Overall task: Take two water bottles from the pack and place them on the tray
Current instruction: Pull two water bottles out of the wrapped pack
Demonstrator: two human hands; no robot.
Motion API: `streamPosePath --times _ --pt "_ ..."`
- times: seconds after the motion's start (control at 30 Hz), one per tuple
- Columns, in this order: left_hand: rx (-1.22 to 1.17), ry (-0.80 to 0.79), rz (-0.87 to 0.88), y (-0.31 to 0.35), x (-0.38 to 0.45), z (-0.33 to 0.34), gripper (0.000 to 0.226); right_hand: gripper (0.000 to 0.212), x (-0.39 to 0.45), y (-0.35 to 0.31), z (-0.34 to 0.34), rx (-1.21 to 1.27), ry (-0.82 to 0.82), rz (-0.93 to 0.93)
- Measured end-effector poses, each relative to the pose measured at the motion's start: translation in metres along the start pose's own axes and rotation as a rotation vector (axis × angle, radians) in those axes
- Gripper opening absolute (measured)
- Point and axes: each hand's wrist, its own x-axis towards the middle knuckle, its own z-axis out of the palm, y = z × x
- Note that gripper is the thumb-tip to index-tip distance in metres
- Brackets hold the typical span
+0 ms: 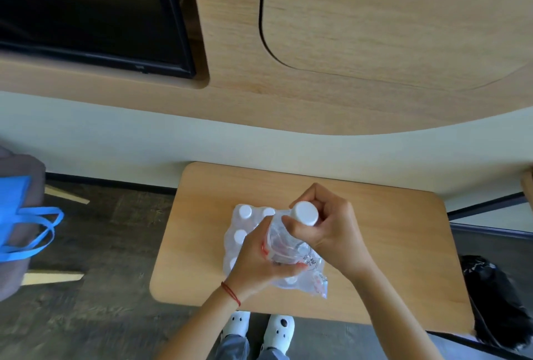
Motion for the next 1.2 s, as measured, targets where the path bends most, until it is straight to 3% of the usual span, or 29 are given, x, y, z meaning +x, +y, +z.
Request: streamPosePath --times 0.13,0.2,0.27,0.37,0.43,0.5,0.8,1.03,1.2 --pt "-0.019 0.136 -0.034 -0.018 -0.009 -0.019 0.059 0.016 0.011 0.034 0.015 0.19 -0.108 0.065" --pt "-0.02 0.187 -0.076 -0.027 -0.015 -0.032 0.058 0.012 0.019 0.073 0.023 0.193 -0.053 0.164" --pt "-0.008 0.213 -0.092 -0.033 -0.021 -0.044 0.056 0.019 0.025 0.12 0.035 -0.028 0.016 0.325" --pt "0.008 0.22 -0.103 -0.036 -0.026 -0.056 0.054 0.044 0.023 0.179 0.06 -0.292 -0.174 0.45" --pt "0.014 0.228 -0.123 -0.038 -0.027 -0.06 0.053 0.055 0.02 0.201 0.075 -0.381 -0.224 0.387" --pt "0.025 0.238 -0.125 -0.04 -0.028 -0.062 0.052 0.054 0.02 0.212 0.084 -0.425 -0.15 0.299" --pt "0.028 0.231 -0.121 -0.044 -0.027 -0.061 0.05 0.045 0.022 0.214 0.088 -0.394 -0.055 0.132" --pt "0.019 0.222 -0.124 -0.031 -0.023 -0.065 0.049 0.044 -0.001 0.172 0.059 -0.355 0.159 -0.054" --pt "-0.009 0.2 -0.099 -0.002 -0.019 -0.063 0.048 0.022 -0.011 0.096 0.016 -0.033 0.283 -0.001"
